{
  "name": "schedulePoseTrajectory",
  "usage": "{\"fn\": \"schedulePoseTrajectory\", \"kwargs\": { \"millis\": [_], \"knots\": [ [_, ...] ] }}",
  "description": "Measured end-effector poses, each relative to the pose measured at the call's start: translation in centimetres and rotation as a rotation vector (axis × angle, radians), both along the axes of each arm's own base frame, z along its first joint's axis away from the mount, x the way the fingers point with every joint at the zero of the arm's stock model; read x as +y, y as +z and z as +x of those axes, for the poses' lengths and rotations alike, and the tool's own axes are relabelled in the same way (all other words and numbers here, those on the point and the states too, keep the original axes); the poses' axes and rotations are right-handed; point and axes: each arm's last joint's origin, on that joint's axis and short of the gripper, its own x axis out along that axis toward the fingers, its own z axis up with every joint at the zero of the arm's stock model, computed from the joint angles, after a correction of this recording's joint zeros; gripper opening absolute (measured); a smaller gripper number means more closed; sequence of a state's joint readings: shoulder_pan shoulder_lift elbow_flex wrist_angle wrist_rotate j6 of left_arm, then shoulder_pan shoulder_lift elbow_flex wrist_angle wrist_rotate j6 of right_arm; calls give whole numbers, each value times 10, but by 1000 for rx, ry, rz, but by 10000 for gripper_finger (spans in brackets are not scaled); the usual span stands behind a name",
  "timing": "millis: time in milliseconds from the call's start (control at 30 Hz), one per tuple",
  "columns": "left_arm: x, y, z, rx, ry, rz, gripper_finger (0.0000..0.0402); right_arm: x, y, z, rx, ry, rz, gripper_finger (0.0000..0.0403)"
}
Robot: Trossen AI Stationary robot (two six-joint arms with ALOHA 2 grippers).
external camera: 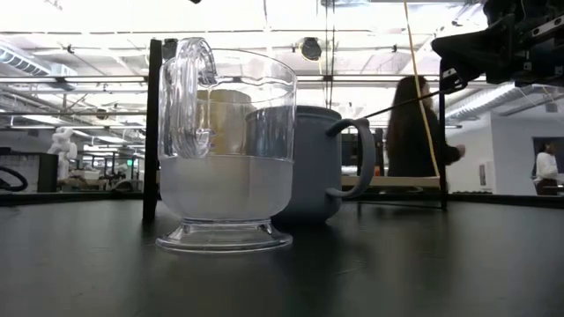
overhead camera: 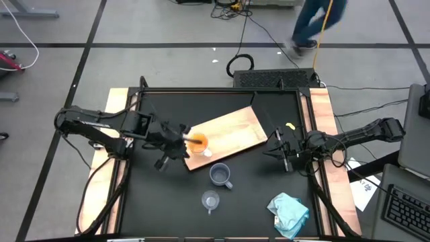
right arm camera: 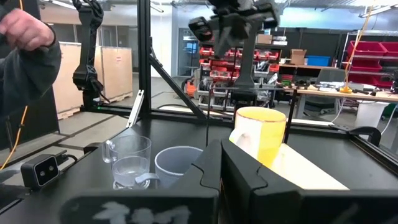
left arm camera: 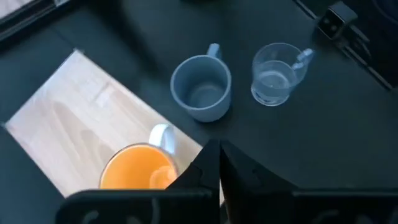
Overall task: Stack small to large cups/mugs on shelf
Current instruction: Put the gray mug on the shelf
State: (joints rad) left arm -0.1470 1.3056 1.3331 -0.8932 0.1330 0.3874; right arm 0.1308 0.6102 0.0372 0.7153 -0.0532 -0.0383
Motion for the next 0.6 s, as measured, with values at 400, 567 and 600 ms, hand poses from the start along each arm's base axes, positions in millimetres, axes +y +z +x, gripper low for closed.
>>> {"fn": "schedulePoseTrajectory", "kwargs": {
  "millis": [400,567,600],
  "knots": [
    [-34,12,-26,-105,155,73,1,0,-2,0,16,0,-4,0],
    [-34,9,-46,-185,170,60,1,0,-2,0,16,0,-4,0],
    [-33,4,-50,-195,167,55,1,0,-2,0,16,0,-4,0]
  ]
}}
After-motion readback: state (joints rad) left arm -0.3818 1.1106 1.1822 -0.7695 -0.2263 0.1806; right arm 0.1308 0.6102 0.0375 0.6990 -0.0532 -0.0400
